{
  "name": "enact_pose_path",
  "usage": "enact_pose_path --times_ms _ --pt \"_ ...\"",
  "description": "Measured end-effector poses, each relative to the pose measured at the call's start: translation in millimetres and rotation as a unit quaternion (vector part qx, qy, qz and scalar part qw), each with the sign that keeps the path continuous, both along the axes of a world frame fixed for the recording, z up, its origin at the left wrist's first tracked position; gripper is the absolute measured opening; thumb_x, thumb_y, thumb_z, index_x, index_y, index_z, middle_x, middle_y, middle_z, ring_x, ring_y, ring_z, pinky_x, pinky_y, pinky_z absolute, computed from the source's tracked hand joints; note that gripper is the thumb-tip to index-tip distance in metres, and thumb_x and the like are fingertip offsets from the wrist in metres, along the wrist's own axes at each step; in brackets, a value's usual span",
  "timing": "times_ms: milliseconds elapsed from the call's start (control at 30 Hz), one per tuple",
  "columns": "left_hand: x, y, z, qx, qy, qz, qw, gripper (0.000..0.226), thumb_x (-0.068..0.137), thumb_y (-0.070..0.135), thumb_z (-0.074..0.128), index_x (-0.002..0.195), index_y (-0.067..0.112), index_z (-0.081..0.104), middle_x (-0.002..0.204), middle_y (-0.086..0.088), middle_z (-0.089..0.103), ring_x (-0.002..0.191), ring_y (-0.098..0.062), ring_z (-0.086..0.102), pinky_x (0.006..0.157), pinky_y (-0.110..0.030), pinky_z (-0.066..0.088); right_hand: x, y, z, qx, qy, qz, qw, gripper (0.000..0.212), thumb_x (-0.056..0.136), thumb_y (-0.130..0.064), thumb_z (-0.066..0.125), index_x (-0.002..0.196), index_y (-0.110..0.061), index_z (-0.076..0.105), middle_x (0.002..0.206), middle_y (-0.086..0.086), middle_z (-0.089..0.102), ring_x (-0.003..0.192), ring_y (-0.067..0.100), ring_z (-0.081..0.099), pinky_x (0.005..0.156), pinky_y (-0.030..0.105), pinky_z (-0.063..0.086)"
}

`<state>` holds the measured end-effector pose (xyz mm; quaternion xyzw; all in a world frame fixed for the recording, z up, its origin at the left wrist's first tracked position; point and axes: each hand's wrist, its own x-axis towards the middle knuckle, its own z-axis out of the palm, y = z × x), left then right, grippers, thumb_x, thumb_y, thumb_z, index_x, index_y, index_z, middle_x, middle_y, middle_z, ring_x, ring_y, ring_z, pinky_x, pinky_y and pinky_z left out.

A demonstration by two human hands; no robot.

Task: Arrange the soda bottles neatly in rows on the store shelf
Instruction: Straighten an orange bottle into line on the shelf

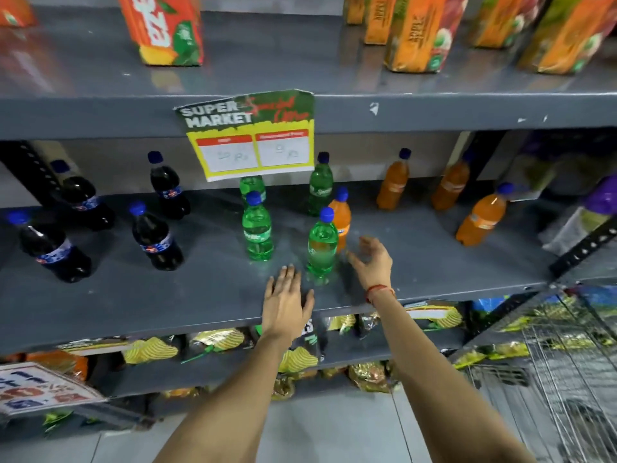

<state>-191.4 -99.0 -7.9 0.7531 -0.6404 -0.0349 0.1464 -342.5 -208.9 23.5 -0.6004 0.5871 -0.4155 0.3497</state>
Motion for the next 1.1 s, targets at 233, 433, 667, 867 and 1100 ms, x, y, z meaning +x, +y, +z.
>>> enact_pose_path --times_ms 233,433,667,867,1100 --pt "-5.7 -4.7 -6.2 -0.020 -0.019 0.010 1.000 0.059 0.093 0.042 0.033 0.138 0.005 0.035 0.149 -0.012 0.034 0.140 -0.023 0.025 0.114 -0.043 0.019 6.2 -33.0 10.5 0.006 0.031 0.167 0.986 0.059 0.071 -0.005 0.076 0.123 -0.005 0.048 0.118 0.015 0.063 0.108 0.026 0.058 0.092 0.033 0.047" --pt "-9.1 -4.6 -3.1 -0.030 -0.021 0.022 0.999 0.058 0.088 0.039 0.035 0.131 0.003 0.045 0.142 -0.015 0.045 0.134 -0.026 0.037 0.110 -0.045 0.028 7.4 -45.3 10.6 0.014 -0.010 0.198 0.980 0.049 0.067 -0.005 0.077 0.111 -0.015 0.056 0.097 0.000 0.066 0.086 0.010 0.060 0.083 0.030 0.048" --pt "-10.9 -1.8 0.7 -0.016 -0.030 0.026 0.999 0.066 0.087 0.045 0.021 0.134 0.003 0.043 0.143 -0.014 0.044 0.135 -0.025 0.035 0.112 -0.044 0.027 -23.2 -50.7 5.3 -0.002 -0.002 0.177 0.984 0.050 0.066 -0.012 0.082 0.107 -0.019 0.055 0.101 0.002 0.066 0.093 0.016 0.063 0.092 0.038 0.050" --pt "-11.8 -1.8 3.4 -0.010 -0.039 0.030 0.999 0.066 0.086 0.044 0.022 0.131 0.002 0.046 0.141 -0.014 0.046 0.133 -0.025 0.039 0.111 -0.044 0.031 -82.9 -69.2 16.7 -0.015 0.040 0.135 0.990 0.046 0.066 -0.010 0.080 0.105 -0.017 0.056 0.099 0.003 0.065 0.096 0.025 0.062 0.096 0.048 0.048" --pt "-14.7 -0.8 7.9 -0.004 -0.024 0.032 0.999 0.065 0.085 0.043 0.025 0.128 0.001 0.050 0.137 -0.016 0.050 0.130 -0.028 0.042 0.108 -0.045 0.032 -117.9 -83.0 22.6 0.015 0.052 0.122 0.991 0.053 0.068 -0.010 0.079 0.114 -0.008 0.052 0.115 0.016 0.063 0.107 0.032 0.058 0.093 0.038 0.046"
